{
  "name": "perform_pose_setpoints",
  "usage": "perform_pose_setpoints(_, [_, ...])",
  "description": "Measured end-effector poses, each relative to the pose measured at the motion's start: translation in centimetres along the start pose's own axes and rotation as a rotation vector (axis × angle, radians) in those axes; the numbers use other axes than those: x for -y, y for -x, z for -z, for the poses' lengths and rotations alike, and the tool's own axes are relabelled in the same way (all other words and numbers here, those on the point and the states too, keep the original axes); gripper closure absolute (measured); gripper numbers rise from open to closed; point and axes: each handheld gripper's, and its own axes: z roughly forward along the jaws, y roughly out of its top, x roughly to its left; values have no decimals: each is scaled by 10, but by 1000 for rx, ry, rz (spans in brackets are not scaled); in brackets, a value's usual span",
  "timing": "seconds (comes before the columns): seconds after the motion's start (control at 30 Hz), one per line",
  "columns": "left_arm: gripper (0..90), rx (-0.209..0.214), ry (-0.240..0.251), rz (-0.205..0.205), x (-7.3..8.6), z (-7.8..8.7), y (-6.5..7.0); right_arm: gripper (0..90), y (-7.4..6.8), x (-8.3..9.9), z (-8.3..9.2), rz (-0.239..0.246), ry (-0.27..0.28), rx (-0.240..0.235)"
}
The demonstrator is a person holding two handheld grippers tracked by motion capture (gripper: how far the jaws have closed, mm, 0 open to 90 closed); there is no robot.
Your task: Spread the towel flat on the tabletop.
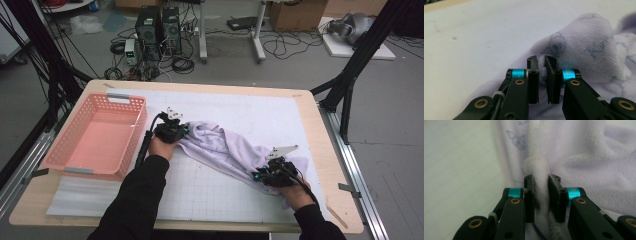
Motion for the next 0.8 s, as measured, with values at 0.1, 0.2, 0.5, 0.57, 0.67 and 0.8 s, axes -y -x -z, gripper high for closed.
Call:
perform_pose_setpoints(0.1, [820, -29, 10, 9, -8, 1, -10, 759, -13, 1, 2, 23, 1, -71])
perform_pose_setpoints(0.2, [820, -40, 15, 35, -11, 0, -15, 757, -30, 1, -3, 74, -10, -157])
perform_pose_setpoints(0.5, [432, 4, 57, 103, -9, 1, -14, 512, -26, -18, 14, 22, 172, -21])
perform_pose_setpoints(0.57, [408, 8, 65, 109, -9, 3, -14, 504, -21, -28, 17, 5, 219, 29])
perform_pose_setpoints(0.67, [406, 18, 84, 104, -7, 10, -12, 507, -15, -48, 9, -14, 240, 70])
perform_pose_setpoints(0.8, [407, 39, 97, 72, -2, 20, -5, 521, -14, -75, -21, -4, 195, 92])
